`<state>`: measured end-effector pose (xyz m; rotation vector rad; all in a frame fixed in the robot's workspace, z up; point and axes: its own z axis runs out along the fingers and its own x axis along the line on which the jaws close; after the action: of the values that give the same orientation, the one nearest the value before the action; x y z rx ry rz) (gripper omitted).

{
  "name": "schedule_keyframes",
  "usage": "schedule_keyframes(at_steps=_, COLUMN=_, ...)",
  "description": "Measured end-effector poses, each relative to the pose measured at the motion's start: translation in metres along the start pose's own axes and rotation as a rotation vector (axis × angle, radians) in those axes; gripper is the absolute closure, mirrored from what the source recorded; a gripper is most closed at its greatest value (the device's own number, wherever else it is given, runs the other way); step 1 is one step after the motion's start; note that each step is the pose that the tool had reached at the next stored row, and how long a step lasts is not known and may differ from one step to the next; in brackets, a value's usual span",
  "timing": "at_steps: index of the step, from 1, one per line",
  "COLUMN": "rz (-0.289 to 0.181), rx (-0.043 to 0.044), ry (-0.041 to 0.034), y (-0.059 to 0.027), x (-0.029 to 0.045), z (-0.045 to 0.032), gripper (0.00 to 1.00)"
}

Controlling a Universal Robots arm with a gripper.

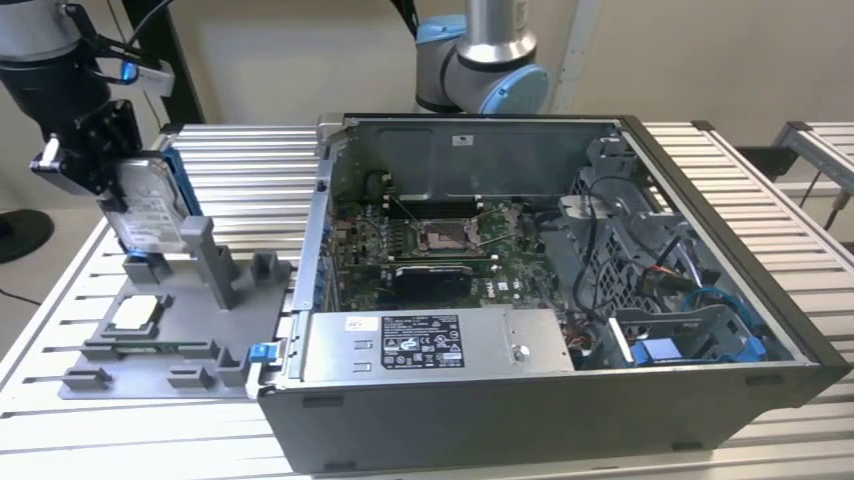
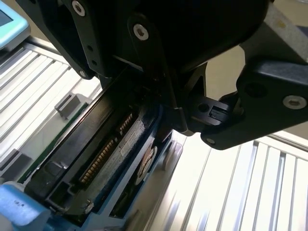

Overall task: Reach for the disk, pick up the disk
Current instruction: 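Pick up the disk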

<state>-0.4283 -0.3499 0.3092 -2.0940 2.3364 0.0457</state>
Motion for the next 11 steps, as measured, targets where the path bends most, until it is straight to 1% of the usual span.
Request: schedule_keyframes(at_steps=11, rz=0.000, rx=0.0000, ry=0.0000, y=0.0002, x=-0.0003, z=-0.0137, gripper=1.00)
